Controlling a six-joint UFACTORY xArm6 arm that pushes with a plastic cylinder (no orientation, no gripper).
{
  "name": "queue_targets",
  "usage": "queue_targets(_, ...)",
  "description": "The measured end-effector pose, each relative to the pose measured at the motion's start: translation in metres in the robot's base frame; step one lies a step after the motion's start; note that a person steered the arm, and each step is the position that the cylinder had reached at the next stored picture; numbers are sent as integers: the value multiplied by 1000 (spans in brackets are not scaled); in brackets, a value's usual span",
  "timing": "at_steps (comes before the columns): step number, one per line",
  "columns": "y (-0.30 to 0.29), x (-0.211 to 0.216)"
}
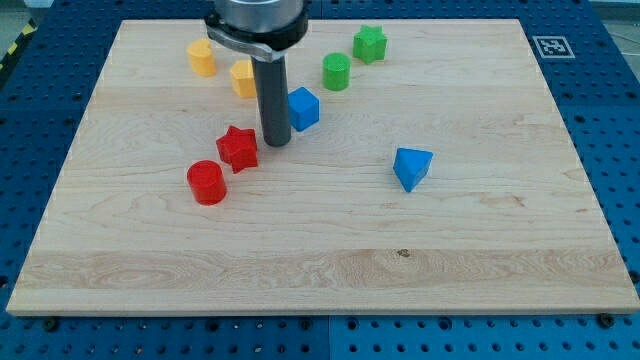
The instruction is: Push the red circle left to the red star
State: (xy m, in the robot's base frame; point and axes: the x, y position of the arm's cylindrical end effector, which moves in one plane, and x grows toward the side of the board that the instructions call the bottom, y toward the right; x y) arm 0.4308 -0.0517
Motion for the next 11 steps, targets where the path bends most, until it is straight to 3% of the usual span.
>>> queue_targets(2,3,69)
queue_targets(3,-41,81)
queue_targets(5,-92,81)
queue_targets(7,-96,45)
queue_targets(11,-77,28)
